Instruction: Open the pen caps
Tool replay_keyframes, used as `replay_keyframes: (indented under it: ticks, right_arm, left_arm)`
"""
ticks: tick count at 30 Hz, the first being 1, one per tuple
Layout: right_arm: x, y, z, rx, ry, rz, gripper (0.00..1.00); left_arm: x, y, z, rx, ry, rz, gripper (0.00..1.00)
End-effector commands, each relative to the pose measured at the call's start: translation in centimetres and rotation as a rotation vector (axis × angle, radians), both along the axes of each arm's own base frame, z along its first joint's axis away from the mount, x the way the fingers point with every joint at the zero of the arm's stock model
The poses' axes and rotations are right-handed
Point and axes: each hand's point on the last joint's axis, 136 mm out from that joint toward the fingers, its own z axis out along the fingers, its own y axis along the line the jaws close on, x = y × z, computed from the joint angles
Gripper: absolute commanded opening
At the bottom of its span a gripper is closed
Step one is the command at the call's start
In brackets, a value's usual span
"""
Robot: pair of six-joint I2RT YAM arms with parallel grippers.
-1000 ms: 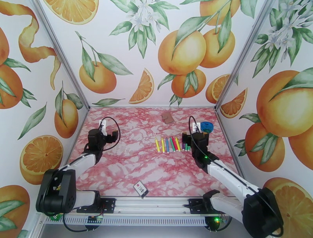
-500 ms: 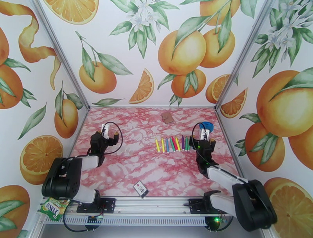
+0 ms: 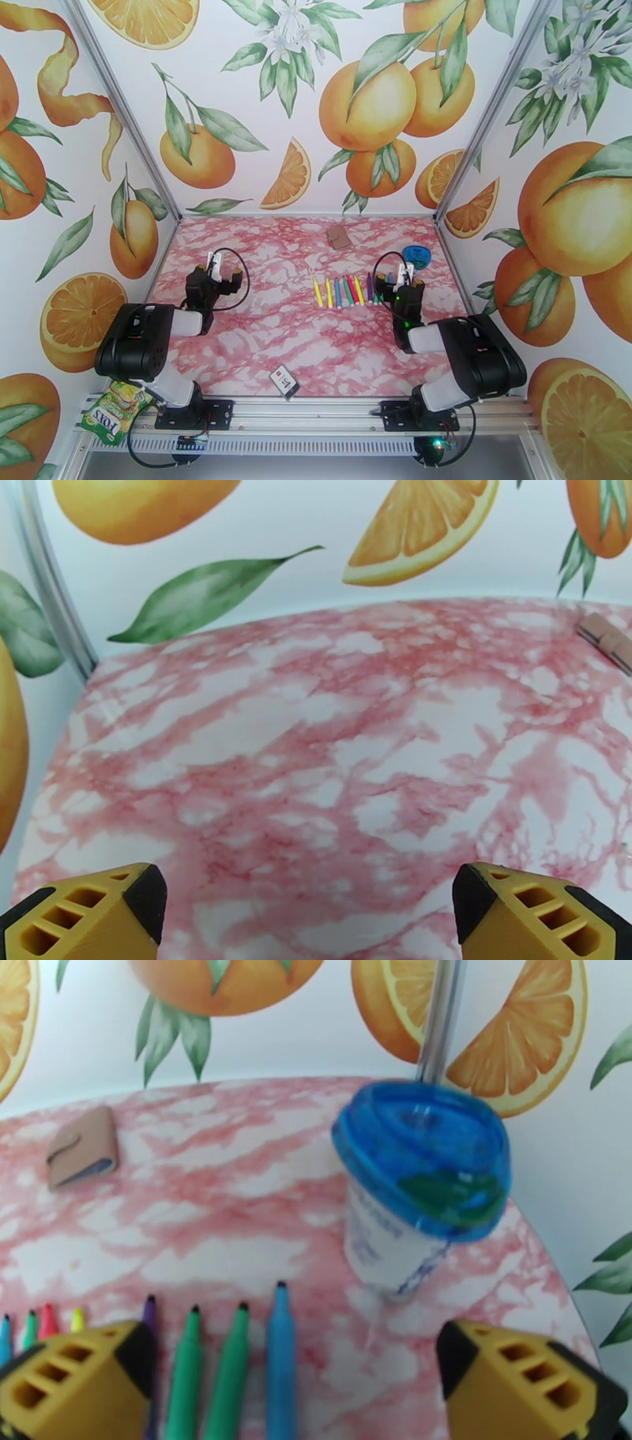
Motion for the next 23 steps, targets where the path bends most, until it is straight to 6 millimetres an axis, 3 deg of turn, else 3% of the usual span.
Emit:
replay_keyframes:
  ticks: [1, 23]
  right_arm:
    - [0.68, 0.30, 0.68, 0.042, -0.014, 0.031, 1.00]
    - [0.67, 0.39, 0.70, 0.039, -0.018, 0.037, 1.00]
  left_arm:
    - [0.19, -0.12, 0.67, -0.025, -0.037, -0.016, 1.00]
    - [0.13, -0.18, 0.80, -0.023, -0.042, -0.017, 1.00]
